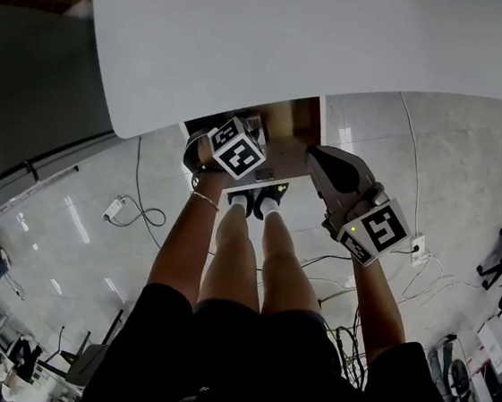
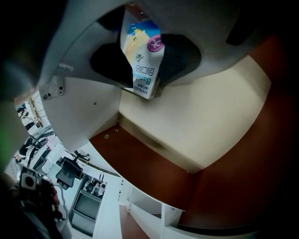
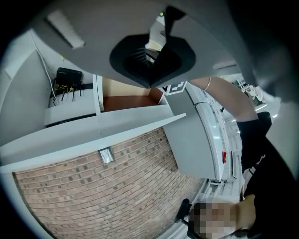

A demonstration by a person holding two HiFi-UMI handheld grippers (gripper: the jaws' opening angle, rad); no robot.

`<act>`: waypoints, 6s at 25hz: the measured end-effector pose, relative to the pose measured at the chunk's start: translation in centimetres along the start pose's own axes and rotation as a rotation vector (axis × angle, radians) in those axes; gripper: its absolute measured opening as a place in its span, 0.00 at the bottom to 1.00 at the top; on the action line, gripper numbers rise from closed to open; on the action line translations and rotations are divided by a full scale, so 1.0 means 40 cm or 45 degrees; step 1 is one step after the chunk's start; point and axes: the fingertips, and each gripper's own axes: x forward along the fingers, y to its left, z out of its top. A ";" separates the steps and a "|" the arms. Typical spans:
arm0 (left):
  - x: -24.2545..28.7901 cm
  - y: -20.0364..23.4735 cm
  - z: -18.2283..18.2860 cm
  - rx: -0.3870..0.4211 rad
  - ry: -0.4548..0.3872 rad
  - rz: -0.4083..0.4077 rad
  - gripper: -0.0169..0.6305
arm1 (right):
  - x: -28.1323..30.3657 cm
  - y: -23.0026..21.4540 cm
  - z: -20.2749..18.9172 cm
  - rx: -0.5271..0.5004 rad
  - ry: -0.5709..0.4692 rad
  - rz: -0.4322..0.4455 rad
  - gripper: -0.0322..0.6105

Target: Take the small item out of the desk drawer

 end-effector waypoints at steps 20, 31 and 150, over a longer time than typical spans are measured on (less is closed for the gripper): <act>-0.045 -0.013 0.022 -0.009 -0.069 0.033 0.23 | 0.050 -0.009 -0.077 -0.113 0.195 0.000 0.07; -0.061 -0.028 0.016 -0.010 -0.095 0.029 0.21 | 0.135 0.009 -0.153 -0.341 0.409 0.075 0.08; -0.490 -0.079 0.063 -0.151 -0.460 0.046 0.02 | 0.125 0.042 -0.178 -0.888 0.989 0.111 0.21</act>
